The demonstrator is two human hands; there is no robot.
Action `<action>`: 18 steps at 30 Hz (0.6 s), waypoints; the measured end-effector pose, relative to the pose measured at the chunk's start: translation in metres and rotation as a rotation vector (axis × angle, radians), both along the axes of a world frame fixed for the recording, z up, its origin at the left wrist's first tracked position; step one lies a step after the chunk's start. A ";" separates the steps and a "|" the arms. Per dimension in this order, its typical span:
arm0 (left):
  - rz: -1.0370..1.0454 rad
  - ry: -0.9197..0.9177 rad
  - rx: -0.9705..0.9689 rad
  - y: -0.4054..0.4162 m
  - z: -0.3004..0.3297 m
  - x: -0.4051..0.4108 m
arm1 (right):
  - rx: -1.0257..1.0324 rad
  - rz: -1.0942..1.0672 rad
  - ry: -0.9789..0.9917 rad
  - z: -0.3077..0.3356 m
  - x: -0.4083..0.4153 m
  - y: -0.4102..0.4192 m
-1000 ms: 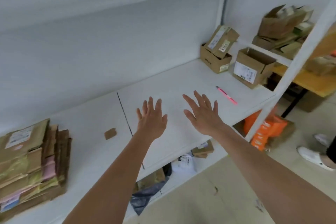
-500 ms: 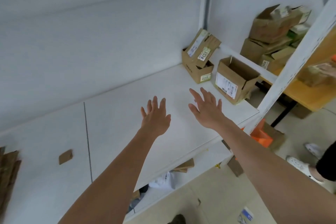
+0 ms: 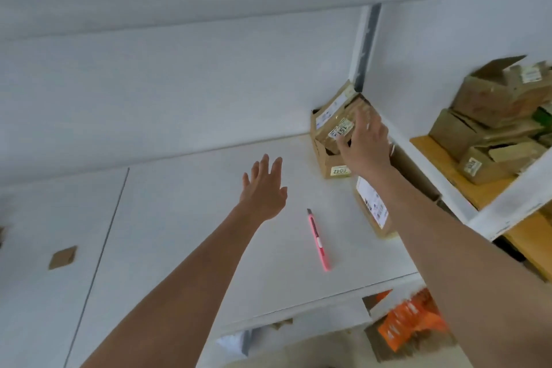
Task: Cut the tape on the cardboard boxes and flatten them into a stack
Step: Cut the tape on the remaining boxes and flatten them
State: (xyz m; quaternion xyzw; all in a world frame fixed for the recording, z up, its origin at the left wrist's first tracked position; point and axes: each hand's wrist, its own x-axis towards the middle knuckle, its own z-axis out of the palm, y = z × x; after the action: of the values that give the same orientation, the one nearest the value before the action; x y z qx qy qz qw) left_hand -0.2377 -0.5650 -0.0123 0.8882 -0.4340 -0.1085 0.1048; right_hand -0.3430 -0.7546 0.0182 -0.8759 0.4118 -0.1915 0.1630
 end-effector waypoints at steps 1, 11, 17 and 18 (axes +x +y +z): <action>0.020 0.022 0.001 -0.006 -0.002 -0.005 | -0.011 0.016 -0.011 -0.001 0.003 -0.011; 0.251 0.105 -0.018 -0.005 -0.003 -0.027 | -0.156 0.068 -0.029 0.003 0.040 -0.066; 0.389 0.158 -0.058 0.033 -0.001 -0.023 | -0.295 0.330 -0.296 0.031 0.050 -0.022; 0.415 0.178 -0.095 0.039 -0.001 -0.022 | -0.319 0.384 -0.349 0.037 0.049 -0.010</action>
State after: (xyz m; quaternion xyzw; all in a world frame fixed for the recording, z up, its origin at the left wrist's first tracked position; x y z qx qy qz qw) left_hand -0.2596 -0.5255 -0.0132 0.9393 -0.2358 -0.1421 0.2045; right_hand -0.2942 -0.7647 0.0552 -0.9062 0.1690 -0.3670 0.1250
